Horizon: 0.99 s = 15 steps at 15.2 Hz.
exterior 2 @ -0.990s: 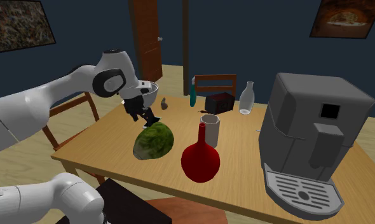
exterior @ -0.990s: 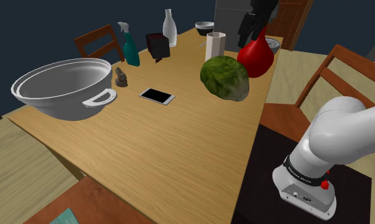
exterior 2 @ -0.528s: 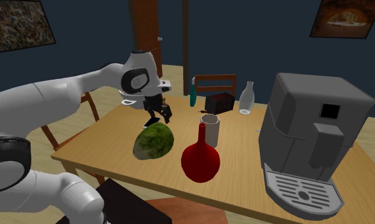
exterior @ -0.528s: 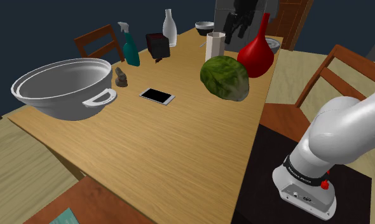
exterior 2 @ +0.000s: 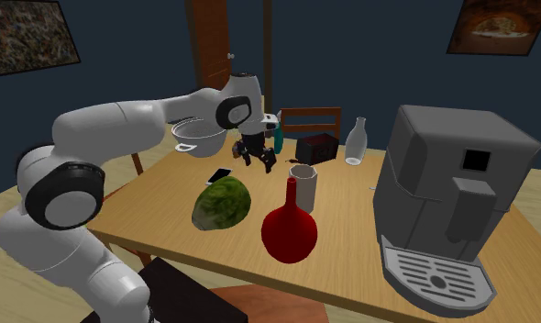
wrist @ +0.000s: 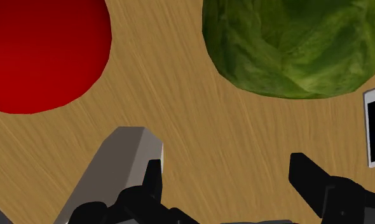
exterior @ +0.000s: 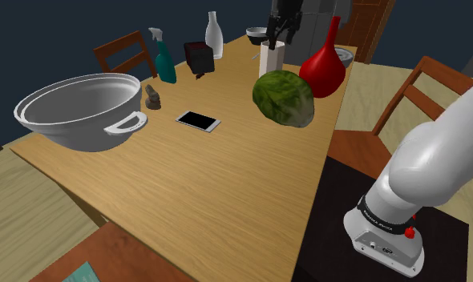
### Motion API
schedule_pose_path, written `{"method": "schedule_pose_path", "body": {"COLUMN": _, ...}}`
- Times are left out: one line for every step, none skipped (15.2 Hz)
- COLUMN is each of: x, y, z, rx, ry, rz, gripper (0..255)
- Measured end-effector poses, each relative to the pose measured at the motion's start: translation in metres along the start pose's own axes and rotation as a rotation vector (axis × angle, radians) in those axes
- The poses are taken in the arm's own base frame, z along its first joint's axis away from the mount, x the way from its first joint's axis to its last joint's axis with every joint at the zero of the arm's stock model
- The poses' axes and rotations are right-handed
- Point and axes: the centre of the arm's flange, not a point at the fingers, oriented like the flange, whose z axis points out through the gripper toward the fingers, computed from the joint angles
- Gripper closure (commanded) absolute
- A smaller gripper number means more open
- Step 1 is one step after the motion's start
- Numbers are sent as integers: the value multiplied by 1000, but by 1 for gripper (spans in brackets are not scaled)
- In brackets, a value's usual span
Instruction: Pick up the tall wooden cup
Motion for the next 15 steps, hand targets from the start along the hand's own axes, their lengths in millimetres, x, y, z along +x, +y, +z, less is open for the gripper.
{"method": "schedule_pose_path", "body": {"x": 13, "y": 5, "z": 3, "rx": 1, "ry": -4, "rz": 5, "gripper": 0}}
{"method": "schedule_pose_path", "body": {"x": 22, "y": 12, "z": 8, "rx": 1, "ry": -8, "rz": 10, "gripper": 0}}
{"method": "schedule_pose_path", "body": {"x": 35, "y": 17, "z": 11, "rx": 2, "ry": -11, "rz": 15, "gripper": 0}}
{"method": "schedule_pose_path", "body": {"x": 47, "y": 25, "z": 14, "rx": 2, "ry": -15, "rz": 20, "gripper": 0}}
{"method": "schedule_pose_path", "body": {"x": 58, "y": 30, "z": 18, "rx": 3, "ry": -19, "rz": 25, "gripper": 0}}
{"method": "schedule_pose_path", "body": {"x": 70, "y": 36, "z": 23, "rx": 4, "ry": -22, "rz": 30, "gripper": 0}}
{"method": "schedule_pose_path", "body": {"x": 81, "y": 42, "z": 26, "rx": 4, "ry": -26, "rz": 35, "gripper": 0}}
{"method": "schedule_pose_path", "body": {"x": 95, "y": 49, "z": 30, "rx": 5, "ry": -30, "rz": 40, "gripper": 0}}
{"method": "schedule_pose_path", "body": {"x": 107, "y": 53, "z": 36, "rx": 5, "ry": -33, "rz": 45, "gripper": 0}}
{"method": "schedule_pose_path", "body": {"x": 119, "y": 61, "z": 40, "rx": 6, "ry": -37, "rz": 49, "gripper": 0}}
{"method": "schedule_pose_path", "body": {"x": 128, "y": 67, "z": 43, "rx": 7, "ry": -41, "rz": 54, "gripper": 0}}
{"method": "schedule_pose_path", "body": {"x": 133, "y": 69, "z": 48, "rx": 7, "ry": -43, "rz": 56, "gripper": 0}}
{"method": "schedule_pose_path", "body": {"x": 133, "y": 70, "z": 53, "rx": 7, "ry": -44, "rz": 56, "gripper": 0}}
{"method": "schedule_pose_path", "body": {"x": 133, "y": 71, "z": 59, "rx": 7, "ry": -44, "rz": 57, "gripper": 0}}
{"method": "schedule_pose_path", "body": {"x": 132, "y": 71, "z": 64, "rx": 7, "ry": -44, "rz": 57, "gripper": 0}}
